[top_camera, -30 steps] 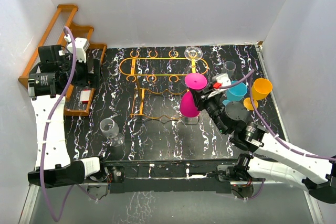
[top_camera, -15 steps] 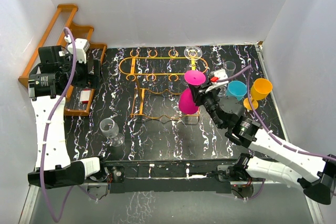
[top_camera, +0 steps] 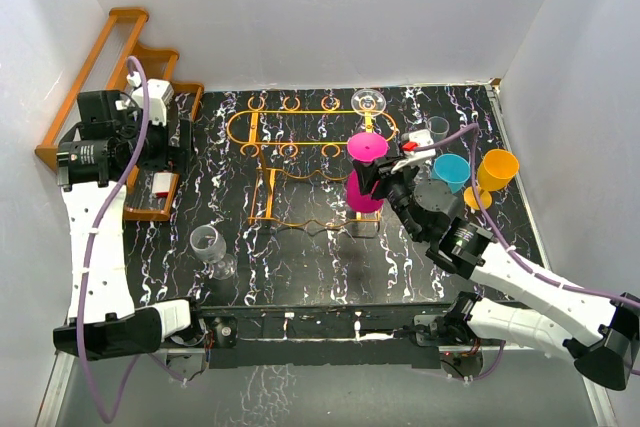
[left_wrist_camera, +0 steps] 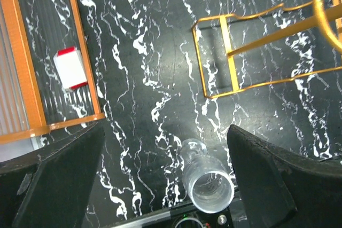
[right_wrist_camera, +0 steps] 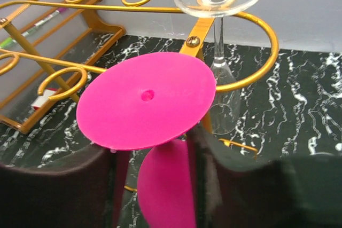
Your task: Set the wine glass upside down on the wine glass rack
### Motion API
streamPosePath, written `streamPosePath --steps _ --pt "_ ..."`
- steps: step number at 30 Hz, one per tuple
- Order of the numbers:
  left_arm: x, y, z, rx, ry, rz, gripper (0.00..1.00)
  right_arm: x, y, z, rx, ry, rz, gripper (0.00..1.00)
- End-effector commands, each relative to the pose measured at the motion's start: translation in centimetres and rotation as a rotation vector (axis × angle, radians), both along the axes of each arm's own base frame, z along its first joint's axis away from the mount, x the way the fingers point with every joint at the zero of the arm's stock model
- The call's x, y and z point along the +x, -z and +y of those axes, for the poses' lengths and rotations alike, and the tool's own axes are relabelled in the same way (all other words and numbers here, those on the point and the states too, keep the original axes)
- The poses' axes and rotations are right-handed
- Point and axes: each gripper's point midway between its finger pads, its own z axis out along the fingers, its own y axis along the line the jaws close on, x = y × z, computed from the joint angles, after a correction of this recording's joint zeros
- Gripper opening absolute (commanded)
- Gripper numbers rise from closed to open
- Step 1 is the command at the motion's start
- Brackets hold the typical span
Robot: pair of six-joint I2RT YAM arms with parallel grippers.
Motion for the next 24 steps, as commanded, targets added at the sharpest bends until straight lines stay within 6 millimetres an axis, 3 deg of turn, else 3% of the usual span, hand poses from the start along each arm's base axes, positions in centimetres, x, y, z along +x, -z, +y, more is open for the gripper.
streamPosePath --steps 1,3,6,8,10,11,14,18,24 --pt "-1.9 3.0 1.5 0.086 0.000 0.155 0.93 0.0 -1.3 -0.5 0.080 0.023 -0.011 0.54" --pt "-3.2 4.4 1.7 0.117 0.049 0.244 0.84 -0.3 -1.3 -0.5 0.081 0.008 -0.013 0.55" --pt "-5.5 5.7 1.6 0.149 0.144 0.351 0.82 -0.7 -1.1 -0.4 0.079 -0.014 -0.003 0.63" --pt "-7.0 6.2 1.4 0.157 0.203 0.407 0.82 -1.0 -0.7 -0.5 0.076 -0.021 0.014 0.74" --pt "-7.8 6.9 2.0 0.202 0.222 0.420 0.83 -1.7 -0.7 -0.5 0.077 -0.048 0.019 0.94" --pt "-8.0 7.1 2.4 0.227 0.225 0.426 0.84 -2.0 -0.6 -0.3 0.074 -0.073 0.024 0.98" --pt "-8.2 7.4 3.1 0.263 0.222 0.443 0.84 -3.6 -1.4 -0.1 0.090 -0.155 0.023 0.98" --pt "-8.4 7.5 2.4 0.240 0.243 0.438 0.83 -5.4 -2.4 -0.9 0.086 -0.200 0.038 0.98" --pt "-9.6 10.0 -0.7 0.112 0.343 0.512 0.69 -8.1 -7.5 -3.8 0.224 -0.217 -0.055 0.98"
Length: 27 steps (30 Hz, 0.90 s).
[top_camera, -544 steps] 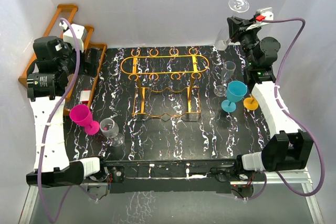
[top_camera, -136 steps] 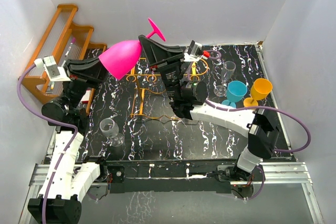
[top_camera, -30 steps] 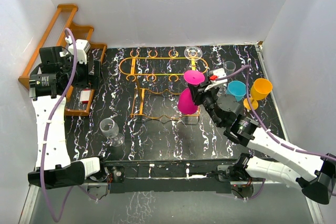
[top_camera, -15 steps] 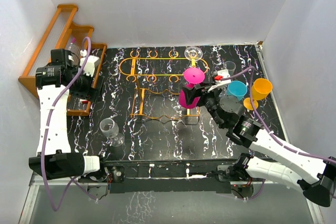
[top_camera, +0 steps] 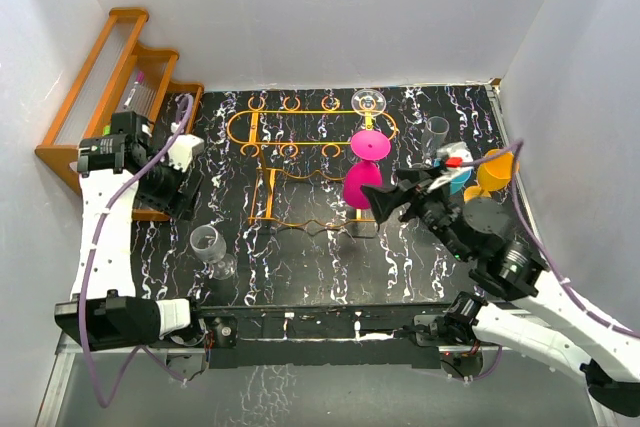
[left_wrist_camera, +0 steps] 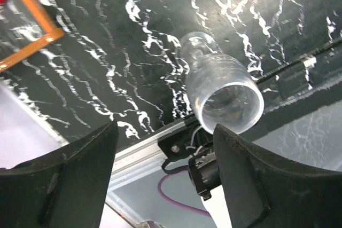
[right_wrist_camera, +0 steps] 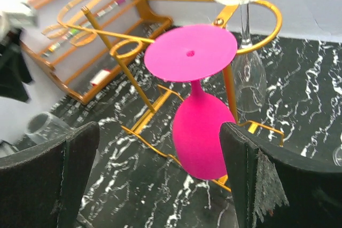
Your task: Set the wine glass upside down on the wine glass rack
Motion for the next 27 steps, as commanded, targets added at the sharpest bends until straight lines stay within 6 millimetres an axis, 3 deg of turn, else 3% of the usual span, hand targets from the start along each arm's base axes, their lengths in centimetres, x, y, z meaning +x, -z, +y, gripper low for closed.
streamPosePath --steps 1,4,6,14,17,18,27 --pt "-2.0 2.0 -2.8 -0.111 0.072 0.113 0.66 -2.9 -7.0 -2.4 0.210 -0.037 -0.125 0.98" --pt "-2.7 3.7 -4.2 -0.146 0.104 0.212 0.56 -4.7 -9.8 -3.0 0.276 -0.100 -0.214 0.98" --pt "-2.9 4.1 -4.9 -0.170 0.117 0.236 0.47 -5.0 -10.4 -2.8 0.276 -0.117 -0.220 0.98" --pt "-3.4 4.8 -4.9 -0.162 0.128 0.264 0.35 -3.9 -9.1 -2.7 0.270 -0.074 -0.183 0.98" --pt "-3.5 5.3 -4.4 -0.135 0.122 0.280 0.10 -3.7 -9.1 -2.8 0.278 -0.064 -0.188 0.98" --pt "-3.4 5.4 -4.2 -0.124 0.114 0.279 0.06 -3.7 -9.1 -2.8 0.277 -0.061 -0.190 0.98" --pt "-3.2 4.9 -3.4 -0.075 0.086 0.208 0.00 -3.5 -9.6 -2.8 0.269 -0.054 -0.204 0.98"
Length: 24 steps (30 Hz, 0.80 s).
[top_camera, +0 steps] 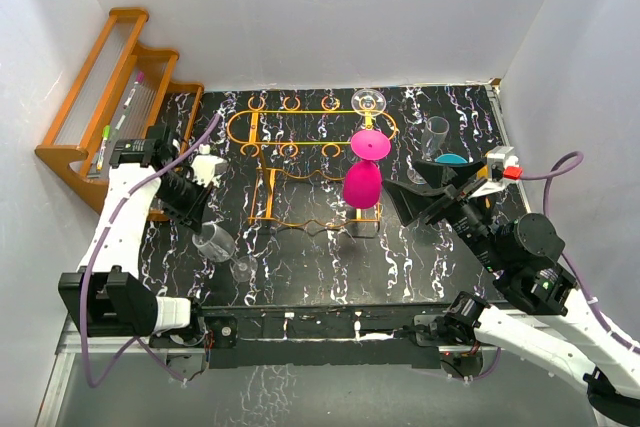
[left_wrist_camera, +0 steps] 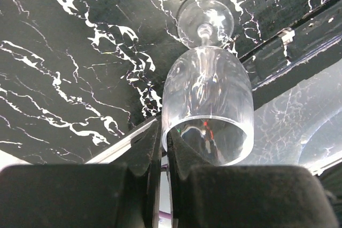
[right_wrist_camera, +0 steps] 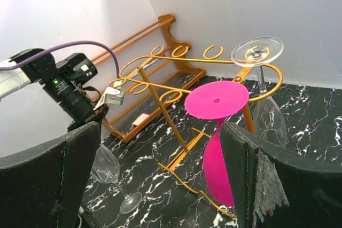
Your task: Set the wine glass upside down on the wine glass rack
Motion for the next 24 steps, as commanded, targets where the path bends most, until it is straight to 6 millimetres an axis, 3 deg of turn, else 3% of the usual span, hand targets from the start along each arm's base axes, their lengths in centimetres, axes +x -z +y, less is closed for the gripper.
streamPosePath --steps 1,3,5,9,14,18,21,24 --pt "-0.7 -1.0 0.1 0.011 -0.014 -0.046 0.00 0.1 -2.3 -0.6 0.050 0.023 -0.053 0.98" --pt "0.0 -1.9 0.7 0.045 -0.037 -0.091 0.00 0.1 -2.6 -0.9 0.060 0.033 -0.057 0.98" --pt "1.4 -4.0 1.4 0.087 -0.065 -0.192 0.00 0.1 -3.2 -1.4 0.077 0.054 -0.068 0.99" --pt "4.3 -11.1 2.5 0.134 -0.100 -0.449 0.00 0.8 -4.6 -1.7 0.073 0.096 -0.062 0.98" --pt "7.2 -20.9 2.5 0.113 -0.136 -0.806 0.00 1.6 -6.1 -0.2 0.028 0.081 -0.085 0.98" --pt "7.6 -26.9 2.3 0.082 -0.161 -1.025 0.00 1.4 -8.8 0.7 0.077 0.042 -0.147 0.98" --pt "7.1 -30.8 2.0 0.050 -0.177 -1.175 0.00 1.3 -10.5 2.5 0.133 -0.026 -0.185 0.98" --pt "6.0 -34.8 0.8 -0.052 -0.185 -1.374 0.00 2.0 -10.6 7.1 0.105 -0.160 -0.160 0.96"
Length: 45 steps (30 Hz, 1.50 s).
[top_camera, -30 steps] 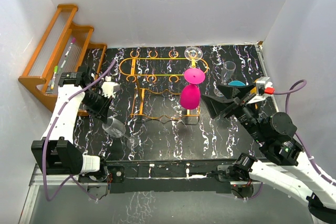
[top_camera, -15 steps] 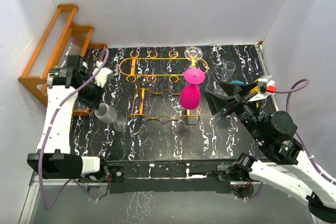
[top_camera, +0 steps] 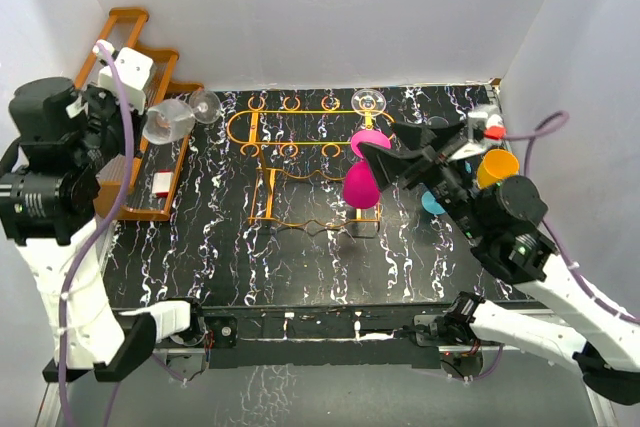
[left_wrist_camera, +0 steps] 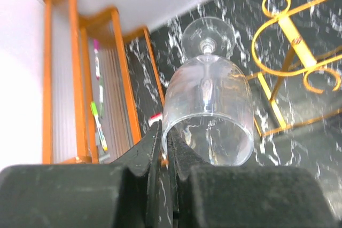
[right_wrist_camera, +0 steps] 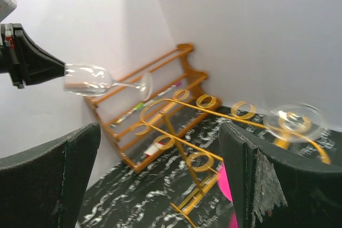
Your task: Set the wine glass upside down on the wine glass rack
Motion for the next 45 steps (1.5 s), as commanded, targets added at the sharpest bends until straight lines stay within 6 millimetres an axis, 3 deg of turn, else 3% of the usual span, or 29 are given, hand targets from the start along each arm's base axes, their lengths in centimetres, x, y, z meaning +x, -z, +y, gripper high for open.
streamPosePath --steps 1,5,9,15,20,26,31,35,40,45 --pt "-1.7 -7.5 -1.8 -0.117 0.057 -0.378 0.00 -0.4 -4.4 5.7 0.050 -0.219 -0.060 0.95" --pt "-5.1 -12.5 -3.3 -0.239 0.143 -0.787 0.00 -0.3 -5.3 11.8 0.137 -0.461 0.024 0.95" --pt "-6.2 -14.4 -3.1 -0.313 0.137 -0.890 0.00 -0.7 -7.4 13.9 0.346 -0.617 0.067 0.91" --pt "-8.9 -15.5 -3.4 -0.367 0.177 -1.036 0.00 -0.4 -8.8 16.3 0.582 -0.822 0.178 0.81" --pt "-8.3 -14.0 -3.7 -0.382 0.173 -0.937 0.00 0.0 -9.0 16.7 0.544 -0.788 0.163 0.81" --pt "-8.8 -9.4 -4.2 -0.298 0.182 -0.757 0.00 0.1 -9.5 13.2 0.506 -0.610 0.097 0.84" --pt "-8.3 -4.5 -3.2 -0.187 0.127 -0.540 0.00 -0.6 -10.5 10.7 0.481 -0.531 0.029 0.85" --pt "-7.6 1.8 -2.6 -0.130 0.100 -0.275 0.00 -1.0 -10.3 9.7 0.475 -0.502 0.019 0.87" --pt "-8.2 9.5 -3.3 -0.117 0.151 0.008 0.00 -0.8 -9.4 9.3 0.456 -0.476 0.035 0.88" --pt "-8.0 14.6 -3.9 -0.116 0.216 0.241 0.00 -0.6 -8.6 9.2 0.445 -0.455 0.049 0.88"
